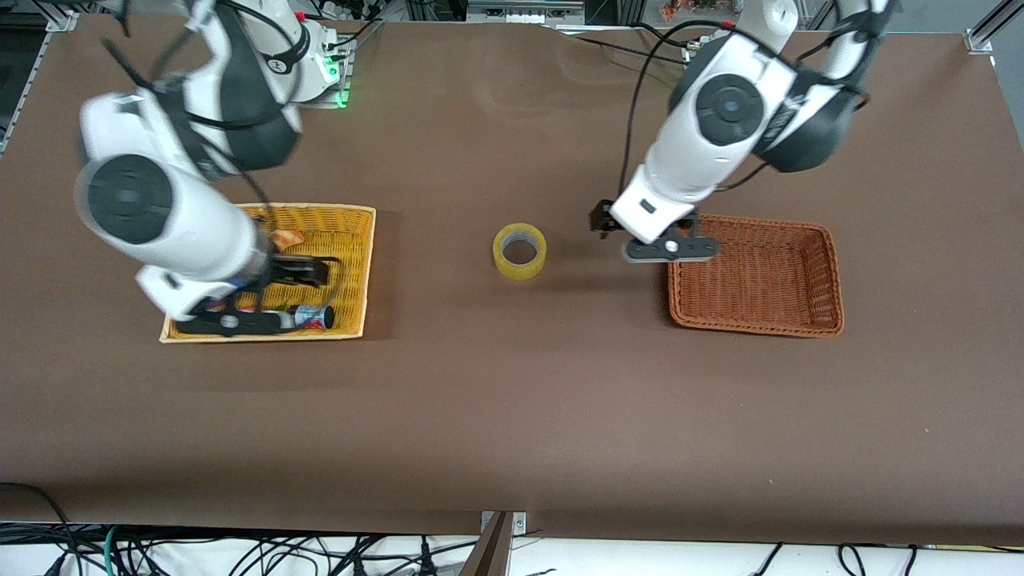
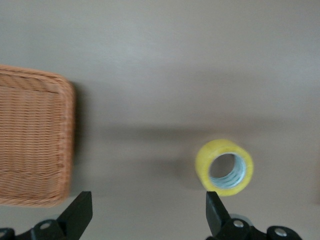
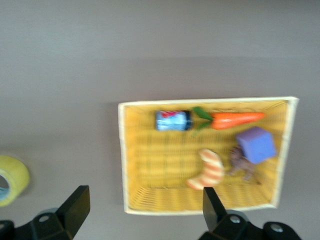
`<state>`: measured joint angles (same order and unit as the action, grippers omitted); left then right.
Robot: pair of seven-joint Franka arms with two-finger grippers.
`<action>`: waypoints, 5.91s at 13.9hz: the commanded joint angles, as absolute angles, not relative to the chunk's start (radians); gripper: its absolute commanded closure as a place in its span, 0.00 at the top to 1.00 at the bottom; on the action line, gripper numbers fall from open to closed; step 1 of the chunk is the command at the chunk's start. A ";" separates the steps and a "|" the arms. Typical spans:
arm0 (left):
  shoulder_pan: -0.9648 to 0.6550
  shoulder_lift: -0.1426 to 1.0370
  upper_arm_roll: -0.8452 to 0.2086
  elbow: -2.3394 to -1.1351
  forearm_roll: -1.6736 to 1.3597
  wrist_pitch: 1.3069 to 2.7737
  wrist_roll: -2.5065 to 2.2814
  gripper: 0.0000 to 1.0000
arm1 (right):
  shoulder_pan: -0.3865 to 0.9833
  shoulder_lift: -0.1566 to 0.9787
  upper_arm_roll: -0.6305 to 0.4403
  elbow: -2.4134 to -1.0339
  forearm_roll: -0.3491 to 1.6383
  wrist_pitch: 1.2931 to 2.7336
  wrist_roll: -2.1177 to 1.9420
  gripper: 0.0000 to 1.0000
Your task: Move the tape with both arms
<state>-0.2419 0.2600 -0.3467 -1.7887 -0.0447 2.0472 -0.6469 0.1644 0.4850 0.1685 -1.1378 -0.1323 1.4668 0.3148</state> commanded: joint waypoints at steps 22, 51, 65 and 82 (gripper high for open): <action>-0.420 0.632 -0.377 -1.901 0.051 2.589 -0.773 0.44 | -0.083 0.126 0.037 -1.428 0.009 1.513 0.055 1.00; -0.143 0.293 0.083 -2.203 0.029 2.393 0.368 0.00 | -0.081 0.143 0.043 -1.425 0.008 1.540 0.055 1.00; -0.155 0.140 0.071 -1.983 -0.017 2.047 0.351 1.00 | -0.080 0.143 0.044 -1.425 0.015 1.540 0.058 1.00; -0.167 0.074 0.035 -1.537 0.018 1.538 0.055 1.00 | -0.080 0.143 0.044 -1.425 0.011 1.536 0.054 1.00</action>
<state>-0.1641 0.1102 0.0319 -1.4971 -0.0016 1.5196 0.0652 -0.0789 0.1406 0.0403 -1.4341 0.0198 1.5398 0.0594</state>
